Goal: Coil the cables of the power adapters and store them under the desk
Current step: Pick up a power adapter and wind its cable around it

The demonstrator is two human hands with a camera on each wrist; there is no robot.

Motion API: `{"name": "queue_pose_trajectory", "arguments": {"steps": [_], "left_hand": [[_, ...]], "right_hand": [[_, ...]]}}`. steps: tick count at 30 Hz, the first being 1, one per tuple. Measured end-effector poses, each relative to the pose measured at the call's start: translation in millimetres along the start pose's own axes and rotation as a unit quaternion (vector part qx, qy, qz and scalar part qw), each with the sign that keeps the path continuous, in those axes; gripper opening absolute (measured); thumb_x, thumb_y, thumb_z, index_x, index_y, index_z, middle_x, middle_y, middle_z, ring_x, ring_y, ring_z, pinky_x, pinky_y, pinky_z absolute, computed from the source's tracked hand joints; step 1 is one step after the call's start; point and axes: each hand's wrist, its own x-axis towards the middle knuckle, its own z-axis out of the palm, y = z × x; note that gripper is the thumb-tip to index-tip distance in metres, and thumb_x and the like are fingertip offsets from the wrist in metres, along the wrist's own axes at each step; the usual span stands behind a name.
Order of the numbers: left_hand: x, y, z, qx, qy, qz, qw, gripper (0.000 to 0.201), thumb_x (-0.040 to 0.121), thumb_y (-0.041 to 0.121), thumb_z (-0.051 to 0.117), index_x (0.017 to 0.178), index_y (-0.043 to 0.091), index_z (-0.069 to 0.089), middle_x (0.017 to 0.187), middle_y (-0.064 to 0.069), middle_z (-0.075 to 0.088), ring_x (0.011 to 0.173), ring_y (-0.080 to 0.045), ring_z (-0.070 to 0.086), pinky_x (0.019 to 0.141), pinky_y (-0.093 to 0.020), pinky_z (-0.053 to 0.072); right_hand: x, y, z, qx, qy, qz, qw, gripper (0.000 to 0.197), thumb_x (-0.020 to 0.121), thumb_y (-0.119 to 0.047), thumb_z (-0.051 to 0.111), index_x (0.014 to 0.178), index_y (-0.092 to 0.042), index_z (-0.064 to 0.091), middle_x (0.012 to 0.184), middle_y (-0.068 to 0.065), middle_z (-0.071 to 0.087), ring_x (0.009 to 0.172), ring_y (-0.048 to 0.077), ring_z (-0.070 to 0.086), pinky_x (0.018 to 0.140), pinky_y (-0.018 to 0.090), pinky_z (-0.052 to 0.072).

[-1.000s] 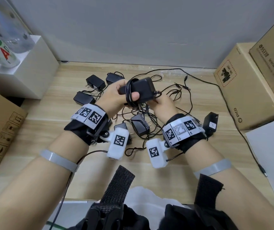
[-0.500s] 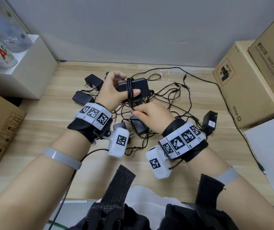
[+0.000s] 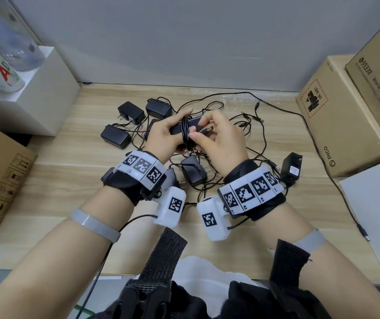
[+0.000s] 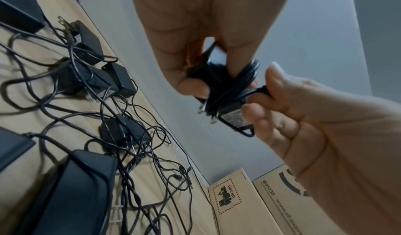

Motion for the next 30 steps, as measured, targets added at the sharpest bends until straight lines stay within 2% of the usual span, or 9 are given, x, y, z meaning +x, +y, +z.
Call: {"name": "queue_pose_trajectory", "arguments": {"steps": [3, 7, 12, 14, 16, 19, 22, 27, 30], "left_hand": [[1, 0, 0, -0.032, -0.019, -0.017, 0.999, 0.054, 0.090, -0.004, 0.050, 0.130, 0.030, 0.040, 0.107, -0.005, 0.056, 0.067, -0.012, 0.057, 0.051, -0.020, 0.054], [2, -2, -1, -0.056, -0.045, -0.036, 0.997, 0.056, 0.090, -0.007, 0.047, 0.130, 0.032, 0.040, 0.119, -0.006, 0.054, 0.072, -0.011, 0.064, 0.058, -0.023, 0.057], [-1, -7, 2, -0.078, -0.053, -0.042, 0.995, 0.059, 0.091, -0.005, 0.047, 0.136, 0.031, 0.033, 0.112, -0.004, 0.055, 0.079, -0.017, 0.063, 0.065, -0.024, 0.058], [-1, -8, 4, -0.078, -0.050, -0.034, 0.995, 0.060, 0.091, -0.006, 0.047, 0.140, 0.024, 0.031, 0.107, 0.003, 0.055, 0.076, -0.011, 0.063, 0.067, -0.024, 0.058], [-1, -9, 6, -0.073, -0.040, -0.028, 0.996, 0.057, 0.090, -0.006, 0.048, 0.141, 0.016, 0.034, 0.105, 0.003, 0.052, 0.080, -0.013, 0.061, 0.066, -0.025, 0.058], [-1, -10, 5, -0.067, -0.015, -0.022, 0.997, 0.045, 0.090, -0.006, 0.049, 0.131, 0.007, 0.036, 0.104, -0.003, 0.048, 0.087, -0.019, 0.059, 0.064, -0.028, 0.058], [0, -11, 4, -0.072, -0.009, -0.016, 0.997, 0.035, 0.089, -0.005, 0.051, 0.116, 0.014, 0.036, 0.107, -0.013, 0.044, 0.091, -0.028, 0.055, 0.062, -0.029, 0.058], [-2, -7, 3, -0.052, -0.028, 0.013, 0.998, 0.031, 0.090, -0.003, 0.050, 0.100, 0.023, 0.037, 0.099, -0.009, 0.049, 0.075, -0.011, 0.061, 0.061, -0.028, 0.058], [-3, -8, 3, -0.048, -0.030, 0.017, 0.998, 0.030, 0.091, -0.003, 0.050, 0.098, 0.024, 0.038, 0.098, -0.010, 0.049, 0.074, -0.012, 0.060, 0.063, -0.029, 0.058]], "right_hand": [[0, 1, -1, 0.022, 0.031, 0.025, 0.999, 0.038, 0.076, -0.015, 0.072, 0.080, -0.032, 0.038, 0.082, 0.005, 0.068, 0.068, 0.025, 0.066, 0.069, 0.047, 0.056], [1, -1, -4, 0.059, 0.063, 0.043, 0.995, 0.045, 0.074, -0.009, 0.074, 0.079, -0.031, 0.036, 0.069, 0.002, 0.065, 0.062, 0.021, 0.066, 0.068, 0.039, 0.058], [8, 2, -5, 0.038, 0.052, 0.053, 0.997, 0.021, 0.081, -0.010, 0.066, 0.085, -0.030, 0.060, 0.065, -0.007, 0.062, 0.058, 0.014, 0.061, 0.073, 0.045, 0.057], [11, 3, -3, 0.011, 0.034, 0.048, 0.998, 0.016, 0.083, -0.010, 0.063, 0.095, -0.017, 0.070, 0.072, -0.009, 0.063, 0.070, 0.015, 0.063, 0.078, 0.046, 0.056], [14, 3, -3, -0.009, 0.020, 0.047, 0.999, 0.019, 0.085, -0.010, 0.060, 0.100, -0.013, 0.072, 0.080, -0.005, 0.065, 0.081, 0.016, 0.064, 0.081, 0.044, 0.055], [17, 2, -6, -0.052, 0.002, 0.037, 0.998, 0.020, 0.087, -0.010, 0.057, 0.099, -0.015, 0.072, 0.089, 0.002, 0.069, 0.085, 0.017, 0.063, 0.084, 0.041, 0.053], [19, 0, -9, -0.071, -0.009, 0.024, 0.997, 0.021, 0.088, -0.010, 0.055, 0.099, -0.016, 0.072, 0.090, 0.004, 0.070, 0.081, 0.016, 0.061, 0.085, 0.037, 0.051], [22, 2, -7, -0.045, -0.007, 0.043, 0.998, 0.011, 0.085, -0.010, 0.060, 0.090, -0.014, 0.069, 0.063, -0.010, 0.056, 0.061, 0.006, 0.054, 0.077, 0.038, 0.055], [20, 2, -6, -0.041, 0.005, 0.048, 0.998, 0.003, 0.083, -0.013, 0.063, 0.083, -0.015, 0.066, 0.060, -0.010, 0.055, 0.058, 0.006, 0.052, 0.074, 0.040, 0.055]]}}
